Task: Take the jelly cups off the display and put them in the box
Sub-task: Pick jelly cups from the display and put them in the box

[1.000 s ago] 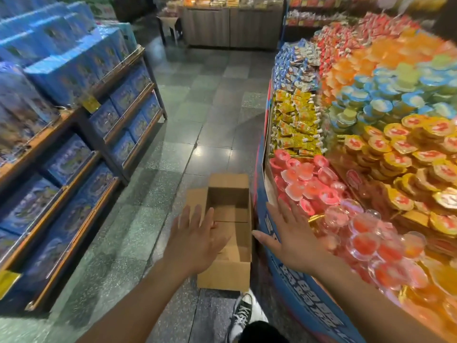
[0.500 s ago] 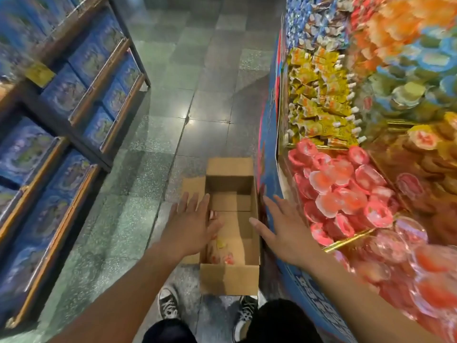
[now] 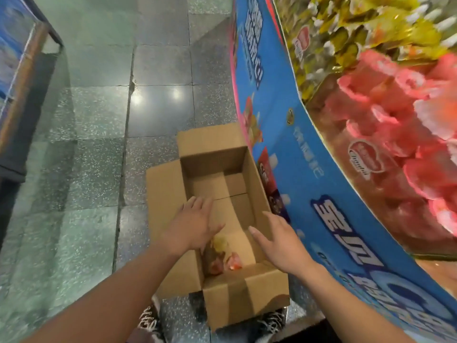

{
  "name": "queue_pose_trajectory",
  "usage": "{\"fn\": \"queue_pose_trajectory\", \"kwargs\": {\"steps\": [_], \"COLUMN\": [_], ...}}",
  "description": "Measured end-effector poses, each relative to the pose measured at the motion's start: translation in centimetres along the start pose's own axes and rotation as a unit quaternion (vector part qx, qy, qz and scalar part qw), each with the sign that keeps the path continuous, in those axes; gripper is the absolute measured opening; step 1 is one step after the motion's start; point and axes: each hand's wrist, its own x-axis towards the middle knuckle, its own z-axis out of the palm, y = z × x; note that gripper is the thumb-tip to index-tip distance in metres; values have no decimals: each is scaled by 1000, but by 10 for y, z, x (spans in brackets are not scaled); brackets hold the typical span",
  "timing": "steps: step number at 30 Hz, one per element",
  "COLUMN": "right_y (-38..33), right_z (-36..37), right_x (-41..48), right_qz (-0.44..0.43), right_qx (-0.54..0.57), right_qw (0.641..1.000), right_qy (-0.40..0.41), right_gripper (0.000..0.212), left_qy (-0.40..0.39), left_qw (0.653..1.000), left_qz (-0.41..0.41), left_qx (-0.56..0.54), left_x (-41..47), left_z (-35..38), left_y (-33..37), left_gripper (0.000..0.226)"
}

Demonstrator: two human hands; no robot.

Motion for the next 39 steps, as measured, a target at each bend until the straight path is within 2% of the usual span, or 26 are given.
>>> {"fn": "queue_pose_trajectory", "kwargs": {"steps": [8,13,17,20,32,36,39], "right_y": [74,112,136,147,191,197,197], "right_z": [144,191,213,222,231,239,247], "right_x": [109,154,182,199,199,204,210], "right_qz": [62,77,91,95,145,162,167], "right_qx": [-18,-55,-68,-88,-95,-81,-79], "right_qw": [996,989,986,983,968,962,957], "right_qy": [-64,-110,-125,-127,-181,-205,-225], "right_gripper": [87,86,86,88,94,90,87], "left_qy": [-82,-137,-201,-235,-299,-293,-280], "left_qw": [995,990,979,971,952,951,956], "left_qz": [48,36,33,37,7,15,26], "left_qx": [-4,-2,-17,2,61,102,88], "left_x": [122,181,220,240,266,265,266], "left_z": [149,213,261,291,347,352,338], "left_y": [-49,-57,-48,-39,-37,-35,-28], "left_gripper": [84,86,73,72,63,57,56]}}
